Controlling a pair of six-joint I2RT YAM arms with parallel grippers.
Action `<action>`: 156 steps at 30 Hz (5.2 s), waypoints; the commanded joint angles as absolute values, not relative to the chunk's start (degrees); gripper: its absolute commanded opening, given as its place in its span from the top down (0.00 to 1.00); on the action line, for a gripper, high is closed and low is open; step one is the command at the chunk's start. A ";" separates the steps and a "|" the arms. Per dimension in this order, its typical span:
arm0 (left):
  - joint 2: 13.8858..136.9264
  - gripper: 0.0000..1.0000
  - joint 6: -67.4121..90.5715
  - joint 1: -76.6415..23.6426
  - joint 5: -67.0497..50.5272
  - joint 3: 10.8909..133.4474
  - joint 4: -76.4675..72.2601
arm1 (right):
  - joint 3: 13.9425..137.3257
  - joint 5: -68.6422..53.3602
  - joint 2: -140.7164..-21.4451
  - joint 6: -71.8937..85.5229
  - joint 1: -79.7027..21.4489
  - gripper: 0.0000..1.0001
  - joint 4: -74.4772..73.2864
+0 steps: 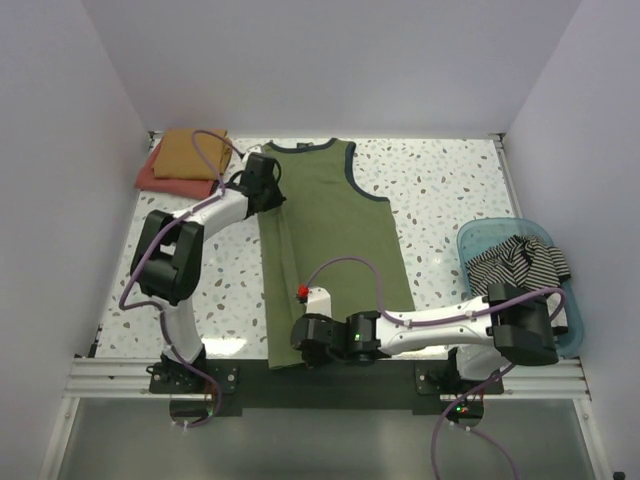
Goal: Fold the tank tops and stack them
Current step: Fold the tank top
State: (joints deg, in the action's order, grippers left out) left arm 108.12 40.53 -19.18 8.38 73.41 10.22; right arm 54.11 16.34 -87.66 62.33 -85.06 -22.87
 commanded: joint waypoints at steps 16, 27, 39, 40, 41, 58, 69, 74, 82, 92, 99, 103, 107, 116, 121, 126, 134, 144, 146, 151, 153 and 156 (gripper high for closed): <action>113.73 1.00 42.36 -25.40 11.96 80.24 9.84 | 45.88 20.30 -81.83 68.82 -85.25 1.00 -17.93; 113.82 0.85 41.23 -26.37 10.11 79.72 6.60 | 43.16 22.49 -79.81 71.01 -86.13 0.90 -18.45; 114.61 0.66 37.27 -26.46 3.44 82.18 3.16 | 43.33 25.84 -78.66 73.04 -88.33 0.80 -21.61; 114.61 0.59 37.35 -26.54 3.08 81.92 2.90 | 43.59 26.71 -78.66 73.21 -88.59 0.74 -22.40; 114.35 0.55 37.18 -26.54 2.64 81.04 1.60 | 44.20 27.41 -78.58 73.65 -89.20 0.62 -24.24; 104.85 0.78 43.77 -22.68 13.10 71.46 10.19 | 62.83 38.23 -86.02 61.62 -90.00 0.55 -39.03; 118.38 0.93 39.38 -18.99 5.63 75.49 8.17 | 67.32 25.32 -103.86 49.49 -79.98 0.58 -24.44; 124.18 0.92 39.03 -16.53 2.99 80.76 8.08 | 70.83 19.79 -109.50 46.94 -75.78 0.60 -20.14; 132.62 0.81 37.10 -13.27 0.36 96.91 11.95 | 78.12 10.55 -115.66 45.44 -68.74 0.61 -13.62; 123.85 0.45 35.25 -12.48 -6.32 101.60 9.23 | 81.03 11.33 -101.53 41.49 -63.38 0.36 -20.28; 111.29 0.36 36.56 -13.00 -7.90 94.59 4.06 | 81.13 5.57 -92.99 36.48 -46.08 0.35 -28.91; 100.67 0.39 38.14 -17.21 -7.38 80.64 0.88 | 80.16 1.76 -95.35 33.23 -29.14 0.44 -29.45; 93.00 0.44 39.72 -27.58 -7.65 68.76 -3.85 | 84.80 0.09 -103.43 29.01 -19.88 0.50 -28.56; 89.73 0.49 39.90 -51.22 -4.13 55.81 -4.04 | 98.26 1.31 -119.96 26.19 -13.01 0.55 -31.82; 94.65 0.48 39.73 -60.62 -2.91 57.12 -3.43 | 99.14 1.06 -122.78 26.10 -11.69 0.55 -31.02; 99.04 0.48 40.08 -64.94 -2.11 59.49 -3.43 | 98.27 1.93 -123.49 25.66 -11.78 0.55 -30.94; 104.59 0.50 39.81 -71.28 2.45 64.33 3.25 | 97.12 1.14 -125.59 25.05 -10.90 0.56 -30.06; 105.64 0.53 40.61 -75.32 5.36 64.51 6.59 | 95.45 0.62 -125.33 25.49 -10.37 0.58 -28.48; 106.43 0.53 40.61 -75.76 4.66 64.86 6.42 | 95.10 0.09 -125.25 25.75 -10.11 0.58 -27.86; 108.37 0.53 40.25 -76.82 4.92 66.18 7.03 | 94.48 0.09 -125.42 25.84 -10.02 0.58 -27.25; 108.90 0.53 40.43 -76.99 5.45 66.36 7.38 | 93.79 -1.49 -125.25 26.01 -10.11 0.59 -26.72; 109.25 0.70 40.87 -76.99 6.15 66.27 7.73 | 93.25 -1.49 -125.16 26.10 -10.02 0.64 -26.19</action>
